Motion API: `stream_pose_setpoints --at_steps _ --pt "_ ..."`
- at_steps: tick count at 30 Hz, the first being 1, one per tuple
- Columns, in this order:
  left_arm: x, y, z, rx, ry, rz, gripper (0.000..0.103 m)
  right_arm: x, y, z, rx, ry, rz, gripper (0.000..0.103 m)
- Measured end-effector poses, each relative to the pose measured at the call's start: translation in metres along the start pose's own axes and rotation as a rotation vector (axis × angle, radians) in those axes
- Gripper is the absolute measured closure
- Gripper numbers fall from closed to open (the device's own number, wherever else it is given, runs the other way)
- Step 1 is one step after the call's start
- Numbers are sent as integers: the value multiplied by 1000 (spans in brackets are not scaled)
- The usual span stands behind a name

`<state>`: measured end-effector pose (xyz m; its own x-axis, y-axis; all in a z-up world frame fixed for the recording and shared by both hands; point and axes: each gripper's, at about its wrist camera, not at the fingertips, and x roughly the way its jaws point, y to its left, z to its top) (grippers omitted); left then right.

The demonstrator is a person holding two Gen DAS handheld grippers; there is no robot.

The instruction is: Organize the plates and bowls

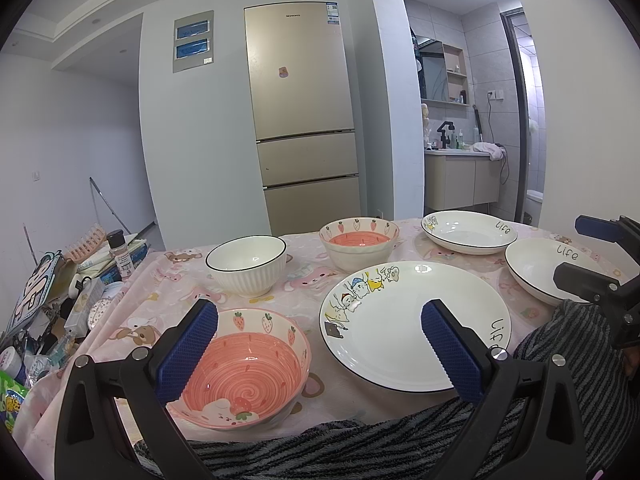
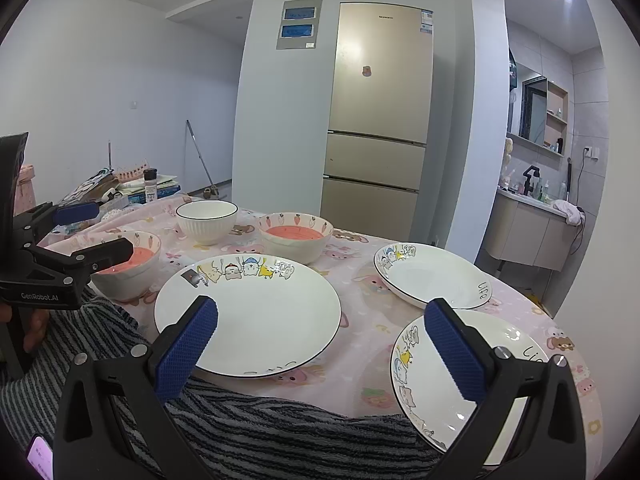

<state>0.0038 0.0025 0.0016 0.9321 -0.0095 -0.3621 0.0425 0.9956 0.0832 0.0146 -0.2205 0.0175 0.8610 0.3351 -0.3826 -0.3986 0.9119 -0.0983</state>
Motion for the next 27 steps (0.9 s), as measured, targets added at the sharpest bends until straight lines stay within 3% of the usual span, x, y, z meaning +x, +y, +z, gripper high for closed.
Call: stream_pose_setpoints --at_steps 27 --pt "0 -1 0 14 3 3 0 1 -1 -1 9 -5 16 0"
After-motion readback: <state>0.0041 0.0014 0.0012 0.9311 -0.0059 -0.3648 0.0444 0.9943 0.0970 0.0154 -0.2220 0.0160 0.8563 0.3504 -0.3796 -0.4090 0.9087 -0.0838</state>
